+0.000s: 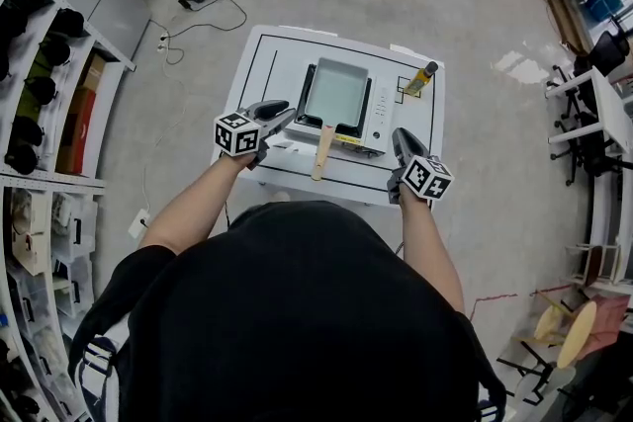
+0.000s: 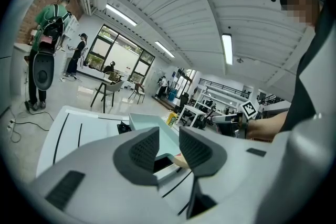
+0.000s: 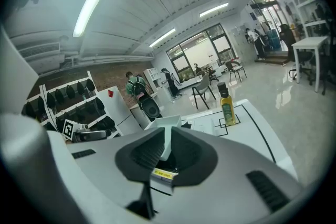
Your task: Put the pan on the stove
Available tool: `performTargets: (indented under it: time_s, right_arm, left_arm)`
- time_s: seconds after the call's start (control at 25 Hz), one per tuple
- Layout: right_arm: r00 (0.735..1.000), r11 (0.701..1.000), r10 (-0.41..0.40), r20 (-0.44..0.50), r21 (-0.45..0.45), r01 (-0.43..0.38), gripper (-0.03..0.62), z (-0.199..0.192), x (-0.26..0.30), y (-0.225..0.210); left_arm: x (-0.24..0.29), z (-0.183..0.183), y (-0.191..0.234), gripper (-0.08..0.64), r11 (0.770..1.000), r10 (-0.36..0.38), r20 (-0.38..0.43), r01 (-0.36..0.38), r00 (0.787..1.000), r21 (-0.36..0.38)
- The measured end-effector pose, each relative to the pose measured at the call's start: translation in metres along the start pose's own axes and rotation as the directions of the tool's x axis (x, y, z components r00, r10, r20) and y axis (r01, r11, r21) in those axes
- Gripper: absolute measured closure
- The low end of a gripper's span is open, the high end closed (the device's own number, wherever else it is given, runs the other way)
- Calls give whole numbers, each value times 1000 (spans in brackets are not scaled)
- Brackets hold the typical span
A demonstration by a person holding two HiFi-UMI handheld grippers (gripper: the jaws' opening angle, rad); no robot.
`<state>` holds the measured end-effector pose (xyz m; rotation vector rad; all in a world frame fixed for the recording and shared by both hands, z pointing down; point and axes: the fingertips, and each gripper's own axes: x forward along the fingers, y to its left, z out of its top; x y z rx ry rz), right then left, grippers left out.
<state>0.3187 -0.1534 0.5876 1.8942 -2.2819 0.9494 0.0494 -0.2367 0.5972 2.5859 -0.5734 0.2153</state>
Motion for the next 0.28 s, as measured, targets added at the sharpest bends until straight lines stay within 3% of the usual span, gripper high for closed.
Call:
performTargets:
  time_s: [0.28]
  right_arm:
    - [1000,1000,-29,1,-2,29,555,-2,1,-4]
  left_arm:
    - [2,0,-3,445,1000,-4,0,4,1000,10]
